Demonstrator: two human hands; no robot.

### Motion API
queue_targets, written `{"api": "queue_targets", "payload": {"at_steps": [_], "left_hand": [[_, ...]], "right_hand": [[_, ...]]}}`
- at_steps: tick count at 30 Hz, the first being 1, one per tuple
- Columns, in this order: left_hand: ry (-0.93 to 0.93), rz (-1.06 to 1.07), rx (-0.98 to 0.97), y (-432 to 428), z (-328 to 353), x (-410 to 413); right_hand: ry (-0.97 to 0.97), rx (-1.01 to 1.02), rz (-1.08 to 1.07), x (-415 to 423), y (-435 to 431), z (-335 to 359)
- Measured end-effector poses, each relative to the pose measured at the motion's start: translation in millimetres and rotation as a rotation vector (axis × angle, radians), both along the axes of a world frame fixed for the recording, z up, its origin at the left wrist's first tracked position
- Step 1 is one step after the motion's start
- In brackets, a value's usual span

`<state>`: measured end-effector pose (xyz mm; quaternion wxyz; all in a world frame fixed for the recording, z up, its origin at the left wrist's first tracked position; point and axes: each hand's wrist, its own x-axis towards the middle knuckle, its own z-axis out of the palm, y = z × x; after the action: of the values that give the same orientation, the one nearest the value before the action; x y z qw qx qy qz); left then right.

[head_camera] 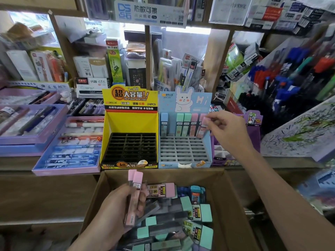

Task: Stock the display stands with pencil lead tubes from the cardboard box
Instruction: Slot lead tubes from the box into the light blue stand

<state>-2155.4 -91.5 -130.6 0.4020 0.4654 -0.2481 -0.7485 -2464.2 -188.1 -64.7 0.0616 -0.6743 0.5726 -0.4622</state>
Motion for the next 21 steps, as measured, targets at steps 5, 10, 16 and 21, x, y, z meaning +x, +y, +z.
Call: {"api": "queue_targets", "payload": {"at_steps": [5,10,16,21], "left_hand": [[-0.017,0.011,0.025,0,-3,0],[0.001,-0.030,0.023,-1,-1,0],[-0.007,-0.029,0.024,-1,-2,1],[-0.046,0.000,0.000,-1,-6,1]], "right_hand": [[0.096,-0.016,0.018,-2,1,6],[0.296,-0.043,0.022,-1,-1,13],[0.400,-0.015,-0.030,5,-10,19],[0.419,-0.013,-0.082,5,-17,19]]}}
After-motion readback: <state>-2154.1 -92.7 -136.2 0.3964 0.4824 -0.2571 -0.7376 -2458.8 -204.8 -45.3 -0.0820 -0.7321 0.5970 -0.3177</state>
